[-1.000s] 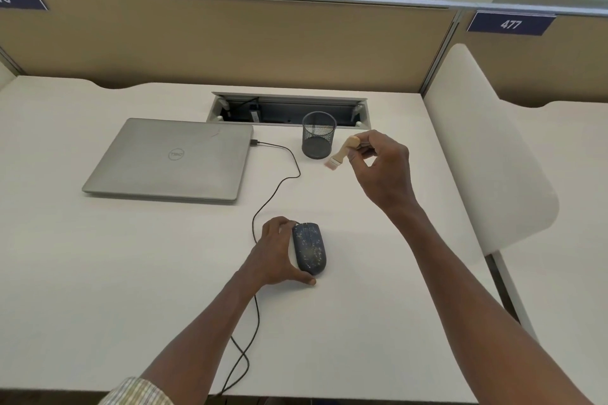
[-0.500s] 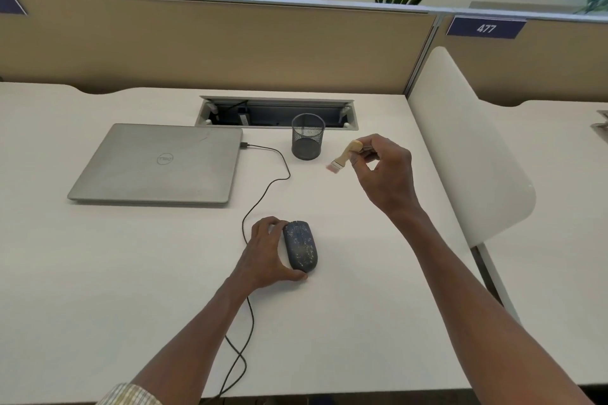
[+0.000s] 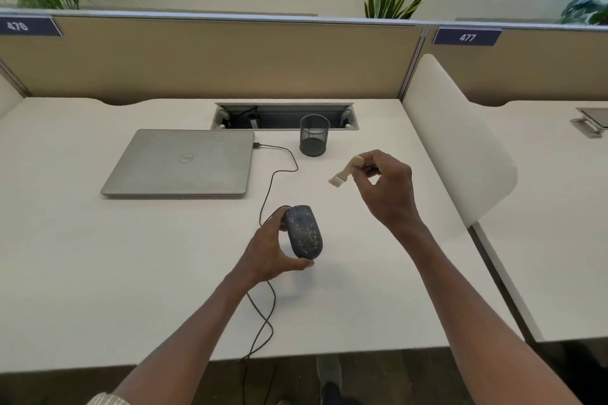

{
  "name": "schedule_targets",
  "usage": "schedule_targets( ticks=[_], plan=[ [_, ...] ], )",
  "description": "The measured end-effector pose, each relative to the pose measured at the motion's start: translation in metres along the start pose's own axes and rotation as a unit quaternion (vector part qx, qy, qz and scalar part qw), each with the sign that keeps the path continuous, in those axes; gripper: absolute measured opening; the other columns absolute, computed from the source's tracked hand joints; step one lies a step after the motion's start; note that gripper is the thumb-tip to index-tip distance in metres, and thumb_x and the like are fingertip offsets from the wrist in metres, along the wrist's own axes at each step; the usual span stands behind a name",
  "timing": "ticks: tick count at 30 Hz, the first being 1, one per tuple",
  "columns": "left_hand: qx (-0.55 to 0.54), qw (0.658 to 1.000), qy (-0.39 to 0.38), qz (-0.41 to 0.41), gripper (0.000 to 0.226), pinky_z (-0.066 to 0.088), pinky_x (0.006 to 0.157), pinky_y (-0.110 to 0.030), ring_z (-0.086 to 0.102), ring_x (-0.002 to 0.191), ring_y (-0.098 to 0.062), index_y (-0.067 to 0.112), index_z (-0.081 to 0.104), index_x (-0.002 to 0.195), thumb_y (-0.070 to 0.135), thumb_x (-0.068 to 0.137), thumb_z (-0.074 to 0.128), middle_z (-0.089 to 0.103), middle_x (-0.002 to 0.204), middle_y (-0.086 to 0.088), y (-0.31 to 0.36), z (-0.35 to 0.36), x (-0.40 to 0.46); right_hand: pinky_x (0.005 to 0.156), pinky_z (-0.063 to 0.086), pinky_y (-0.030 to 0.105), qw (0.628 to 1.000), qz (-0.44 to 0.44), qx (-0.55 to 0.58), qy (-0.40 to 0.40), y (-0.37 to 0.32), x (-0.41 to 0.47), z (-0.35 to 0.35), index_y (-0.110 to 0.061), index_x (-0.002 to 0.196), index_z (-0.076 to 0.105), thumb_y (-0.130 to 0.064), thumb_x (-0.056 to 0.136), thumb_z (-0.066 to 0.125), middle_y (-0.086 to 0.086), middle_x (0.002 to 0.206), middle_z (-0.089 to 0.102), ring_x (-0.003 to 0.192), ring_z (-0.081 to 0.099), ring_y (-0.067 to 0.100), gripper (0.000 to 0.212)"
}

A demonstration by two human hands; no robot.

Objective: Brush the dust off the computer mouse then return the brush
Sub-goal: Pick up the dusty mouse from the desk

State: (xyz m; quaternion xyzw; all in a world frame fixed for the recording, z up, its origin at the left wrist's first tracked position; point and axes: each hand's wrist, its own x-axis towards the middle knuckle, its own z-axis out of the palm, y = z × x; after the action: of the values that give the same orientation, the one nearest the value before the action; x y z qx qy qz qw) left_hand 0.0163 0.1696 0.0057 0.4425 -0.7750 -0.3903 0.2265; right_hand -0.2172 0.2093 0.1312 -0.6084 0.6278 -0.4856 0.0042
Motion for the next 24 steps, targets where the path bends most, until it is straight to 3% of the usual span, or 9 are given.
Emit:
schedule_targets(
  ticks=[3,7,13,18,24],
  plan=[
    [-0.042,0.999,-0.005,0.0,0.109,0.043,0.082,-0.005,0.055,0.109,0.011,0.05,0.03,0.135,0.047,0.047,0.095,0.051,0.122,0.038,0.005,-0.003,-0.013,0.072,0.057,0.033,1.0,0.005,0.008,0.0,-0.01,-0.013,-0.002,-0.005,0.09,0.071,-0.002,0.088,0.068,0.004,0.087,0.075,0.075,0.067,0.023,0.005],
    [-0.103,0.994,-0.012,-0.017,0.122,0.054,0.078,-0.013,0.069,0.098,-0.007,0.034,0.029,0.148,0.035,0.047,0.098,0.056,0.126,0.013,0.009,-0.004,-0.028,0.072,0.058,0.037,1.0,0.001,0.002,-0.005,-0.021,-0.029,-0.008,-0.003,0.09,0.071,0.0,0.087,0.069,0.006,0.087,0.075,0.076,0.067,0.023,0.005],
    [-0.189,0.98,-0.028,-0.049,0.117,0.061,0.073,-0.026,0.074,0.094,-0.009,0.047,0.026,0.136,0.022,0.046,0.097,0.053,0.129,0.011,0.017,0.003,-0.051,0.072,0.058,0.039,1.0,0.001,-0.004,-0.003,-0.03,-0.047,-0.026,-0.004,0.089,0.071,0.001,0.086,0.069,0.005,0.087,0.075,0.076,0.067,0.024,0.006],
    [-0.212,0.975,-0.041,-0.061,0.122,0.062,0.073,-0.031,0.075,0.095,-0.017,0.04,0.023,0.144,0.013,0.05,0.096,0.052,0.139,-0.001,0.02,0.01,-0.079,0.071,0.057,0.039,1.0,0.002,-0.002,-0.004,-0.039,-0.073,-0.042,-0.006,0.087,0.07,0.003,0.085,0.069,0.003,0.085,0.075,0.075,0.067,0.024,0.009],
    [-0.221,0.972,-0.053,-0.061,0.123,0.062,0.078,-0.031,0.075,0.098,-0.016,0.041,0.021,0.148,0.001,0.058,0.095,0.049,0.144,-0.003,0.032,0.011,-0.128,0.073,0.056,0.037,1.0,0.004,0.01,-0.016,-0.059,-0.118,-0.063,-0.008,0.085,0.069,0.005,0.085,0.067,-0.002,0.084,0.075,0.078,0.067,0.023,0.013]
  ],
)
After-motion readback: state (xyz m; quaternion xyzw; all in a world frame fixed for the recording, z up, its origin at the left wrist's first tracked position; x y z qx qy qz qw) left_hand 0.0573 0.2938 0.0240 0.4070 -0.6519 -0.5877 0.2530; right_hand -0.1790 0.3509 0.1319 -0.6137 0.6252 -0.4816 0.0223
